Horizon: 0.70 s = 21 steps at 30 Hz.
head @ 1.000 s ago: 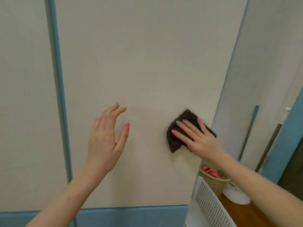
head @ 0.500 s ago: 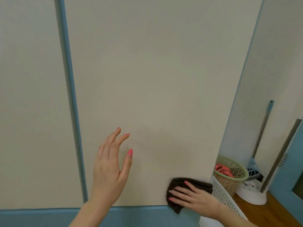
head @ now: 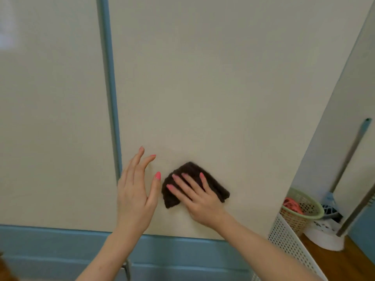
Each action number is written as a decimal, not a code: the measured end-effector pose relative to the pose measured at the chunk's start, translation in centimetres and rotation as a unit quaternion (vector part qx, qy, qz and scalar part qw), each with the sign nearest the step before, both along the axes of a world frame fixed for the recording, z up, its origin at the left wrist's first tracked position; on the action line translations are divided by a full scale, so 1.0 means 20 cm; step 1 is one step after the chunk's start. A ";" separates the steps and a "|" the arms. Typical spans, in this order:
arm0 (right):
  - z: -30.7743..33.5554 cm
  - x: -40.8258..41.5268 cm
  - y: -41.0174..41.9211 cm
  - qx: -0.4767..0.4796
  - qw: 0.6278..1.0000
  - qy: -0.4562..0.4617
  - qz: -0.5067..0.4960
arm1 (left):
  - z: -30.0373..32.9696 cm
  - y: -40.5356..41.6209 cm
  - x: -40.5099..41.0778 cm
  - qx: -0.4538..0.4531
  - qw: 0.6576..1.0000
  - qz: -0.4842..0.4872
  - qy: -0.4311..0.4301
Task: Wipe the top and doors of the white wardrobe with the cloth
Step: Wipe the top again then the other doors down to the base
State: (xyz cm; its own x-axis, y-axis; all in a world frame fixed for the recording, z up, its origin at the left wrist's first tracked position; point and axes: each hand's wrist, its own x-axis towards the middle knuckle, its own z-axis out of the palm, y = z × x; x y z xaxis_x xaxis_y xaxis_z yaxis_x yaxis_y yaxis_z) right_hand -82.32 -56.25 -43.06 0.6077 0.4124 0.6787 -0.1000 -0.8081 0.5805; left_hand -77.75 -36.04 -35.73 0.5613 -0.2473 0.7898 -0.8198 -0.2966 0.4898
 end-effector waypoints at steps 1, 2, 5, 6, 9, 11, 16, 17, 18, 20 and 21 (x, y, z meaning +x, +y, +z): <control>-0.12 -0.02 0.01 -0.063 0.996 0.070 -0.003 | -0.01 0.02 0.00 -0.002 1.000 0.005 0.009; -0.21 -0.03 0.02 -0.122 0.985 0.123 -0.009 | -0.01 0.05 0.00 -0.001 1.000 0.011 0.015; -0.32 -0.02 0.05 -0.189 0.962 0.195 -0.012 | -0.02 0.11 0.01 0.005 1.000 0.024 0.011; -0.28 0.02 0.07 -0.186 0.965 0.186 0.004 | -0.02 0.13 0.02 0.004 0.999 0.030 0.011; 0.00 0.17 0.21 -0.102 0.989 0.081 0.066 | 0.00 0.18 0.06 -0.013 0.998 0.049 0.024; 0.26 0.31 0.33 -0.015 0.996 -0.026 0.086 | 0.00 0.19 0.07 -0.017 0.997 0.057 0.038; 0.41 0.51 0.52 0.119 0.980 -0.145 0.063 | -0.04 0.24 0.11 -0.015 0.996 0.072 0.041; 0.33 0.51 0.52 0.107 0.985 -0.120 0.068 | -0.04 0.25 0.11 -0.019 0.996 0.073 0.044; 0.23 0.50 0.52 0.074 0.991 -0.078 0.076 | -0.05 0.26 0.11 -0.022 0.996 0.073 0.045; 0.00 0.46 0.50 -0.023 0.997 0.028 0.074 | -0.07 0.28 0.11 -0.027 0.996 0.074 0.044; -0.12 0.43 0.48 -0.077 0.992 0.081 0.061 | -0.08 0.29 0.10 -0.030 0.996 0.073 0.046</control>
State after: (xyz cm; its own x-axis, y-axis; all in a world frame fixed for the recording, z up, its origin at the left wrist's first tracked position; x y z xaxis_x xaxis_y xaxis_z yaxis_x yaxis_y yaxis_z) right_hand -73.74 -46.58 -45.51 0.6427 0.5807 0.4997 0.0975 -0.7090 0.6985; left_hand -75.69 -30.32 -37.26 0.6579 -0.1108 0.7449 -0.7213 -0.3769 0.5811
